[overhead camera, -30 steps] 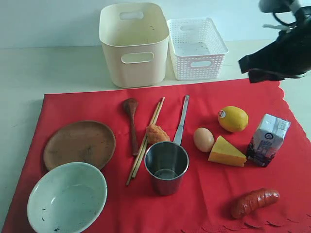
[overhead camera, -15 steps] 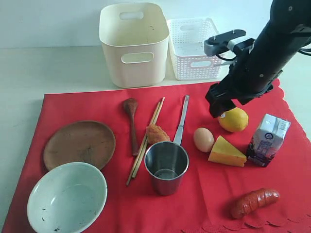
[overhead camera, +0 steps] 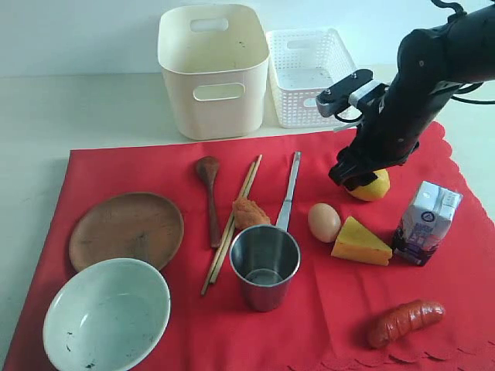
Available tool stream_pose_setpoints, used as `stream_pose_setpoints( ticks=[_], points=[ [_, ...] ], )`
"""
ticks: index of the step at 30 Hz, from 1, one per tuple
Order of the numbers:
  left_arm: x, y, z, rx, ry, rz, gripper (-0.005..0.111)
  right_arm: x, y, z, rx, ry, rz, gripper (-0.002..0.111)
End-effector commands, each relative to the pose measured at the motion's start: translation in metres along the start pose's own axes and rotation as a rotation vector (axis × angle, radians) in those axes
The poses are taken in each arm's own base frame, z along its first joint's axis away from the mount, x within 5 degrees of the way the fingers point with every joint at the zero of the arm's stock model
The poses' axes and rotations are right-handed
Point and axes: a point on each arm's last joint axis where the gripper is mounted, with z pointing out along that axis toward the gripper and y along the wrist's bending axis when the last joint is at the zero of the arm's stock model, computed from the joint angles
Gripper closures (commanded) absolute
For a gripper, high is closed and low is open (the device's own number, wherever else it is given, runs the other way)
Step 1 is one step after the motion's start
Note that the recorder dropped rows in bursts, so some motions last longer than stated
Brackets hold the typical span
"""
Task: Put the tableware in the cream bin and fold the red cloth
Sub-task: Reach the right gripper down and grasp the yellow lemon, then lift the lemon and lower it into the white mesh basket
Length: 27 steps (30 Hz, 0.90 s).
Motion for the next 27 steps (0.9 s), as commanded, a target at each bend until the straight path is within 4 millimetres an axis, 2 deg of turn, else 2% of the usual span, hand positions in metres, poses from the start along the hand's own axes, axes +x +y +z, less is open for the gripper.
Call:
stream_pose_setpoints(
  ticks=[1,3,6,9,14,17,21,24,27],
  points=[
    [-0.002,0.000,-0.001,0.003,-0.021,-0.006,0.105,0.003,0.002,0.006,-0.014,0.027,0.009,0.100],
    [-0.002,0.000,-0.001,0.003,-0.021,-0.006,0.105,0.002,0.002,0.000,-0.022,0.018,0.025,0.108],
    [-0.002,0.000,-0.001,0.003,-0.021,-0.006,0.105,-0.002,0.001,-0.020,-0.011,-0.046,0.035,0.108],
    [-0.002,0.000,-0.001,0.003,-0.021,-0.006,0.105,-0.009,-0.001,-0.048,0.023,-0.164,0.037,0.108],
    [-0.002,0.000,-0.001,0.003,-0.021,-0.006,0.105,-0.024,-0.007,-0.102,0.108,-0.465,0.042,0.108],
    [-0.002,0.000,-0.001,0.003,-0.021,-0.006,0.105,-0.035,-0.011,-0.123,0.163,-0.653,0.043,0.108],
    [-0.002,0.000,-0.001,0.003,-0.021,-0.006,0.105,-0.054,-0.017,-0.128,0.174,-0.782,0.088,0.108],
    [-0.002,0.000,-0.001,0.003,-0.021,-0.006,0.105,-0.076,-0.023,-0.117,0.178,-0.805,0.094,0.108],
    [-0.002,0.000,-0.001,0.003,-0.021,-0.006,0.105,-0.101,-0.030,-0.097,0.148,-0.820,0.170,0.108]
  ],
)
